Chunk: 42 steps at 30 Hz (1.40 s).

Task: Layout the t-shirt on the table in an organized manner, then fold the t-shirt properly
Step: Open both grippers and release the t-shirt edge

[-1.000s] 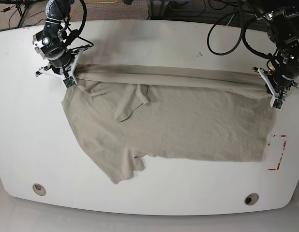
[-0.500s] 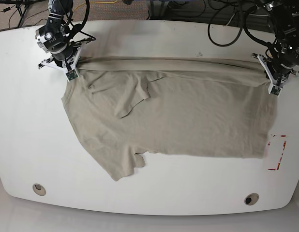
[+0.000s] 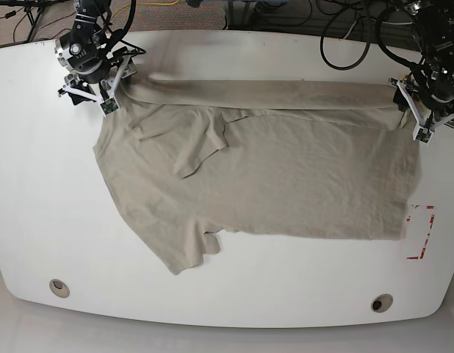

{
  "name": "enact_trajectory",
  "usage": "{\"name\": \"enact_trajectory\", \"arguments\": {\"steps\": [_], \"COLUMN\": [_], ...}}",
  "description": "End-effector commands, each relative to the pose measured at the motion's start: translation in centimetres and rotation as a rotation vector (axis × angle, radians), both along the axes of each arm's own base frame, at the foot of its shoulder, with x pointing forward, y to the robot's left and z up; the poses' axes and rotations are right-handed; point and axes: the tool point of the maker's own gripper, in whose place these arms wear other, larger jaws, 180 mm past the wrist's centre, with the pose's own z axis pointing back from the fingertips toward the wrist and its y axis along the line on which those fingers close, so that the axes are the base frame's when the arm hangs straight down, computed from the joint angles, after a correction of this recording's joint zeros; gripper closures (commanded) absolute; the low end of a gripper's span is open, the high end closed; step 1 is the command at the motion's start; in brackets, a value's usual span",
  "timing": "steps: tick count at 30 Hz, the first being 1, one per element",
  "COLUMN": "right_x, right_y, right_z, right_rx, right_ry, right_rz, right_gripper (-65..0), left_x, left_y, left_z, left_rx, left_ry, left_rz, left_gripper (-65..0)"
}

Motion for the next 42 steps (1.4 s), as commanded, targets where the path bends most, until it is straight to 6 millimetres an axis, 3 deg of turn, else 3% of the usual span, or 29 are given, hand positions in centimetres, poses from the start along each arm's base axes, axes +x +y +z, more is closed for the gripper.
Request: {"name": "enact_trajectory", "arguments": {"steps": [1,7,11,15,21,26,34,42], "right_x": [0.5,0.9,1.2,2.7,4.7,6.8,7.1,7.1], "right_y": [-0.2,0.0,-0.1,-0.9,-1.5,0.1,1.1,2.8], "right_z": [0.8,1.8,2.0,3.0,4.4,5.2,4.9,4.5], "right_rx": [-0.005,-0.012,-0.012,-0.024,-0.026,0.045,0.082,0.130], "right_ry": [-0.033,-0.064,-0.072,-0.119,-0.182,-0.244,-0.210,-0.210], "right_rz": [0.006,0.014,0.015,-0.006,-0.034,-0.045,-0.079,-0.091], "right_gripper": [-45.7,-43.6,-41.4,-38.7,-38.0,-38.2,-38.0,-38.0], "left_x": [0.7,1.0,1.5,2.8,3.5,4.3,4.5,3.3], "left_y": [0.7,2.1,4.2,6.5,7.6,8.3,8.1,7.7], "left_z": [1.3,2.5,4.2,7.1,8.7,10.1,10.0,5.5], "left_rx": [0.026,0.067,0.091,0.137,0.150,0.139,0.059,-0.039], "left_ry": [-0.033,-0.047,-0.099,-0.171,-0.222,-0.287,-0.351,-0.183], "left_rz": [-0.011,-0.012,0.050,0.090,0.123,0.166,0.269,0.350], "left_gripper": [-41.8,-40.3,-40.3,-40.3,-40.3,-40.3,-40.6,-40.7]}}
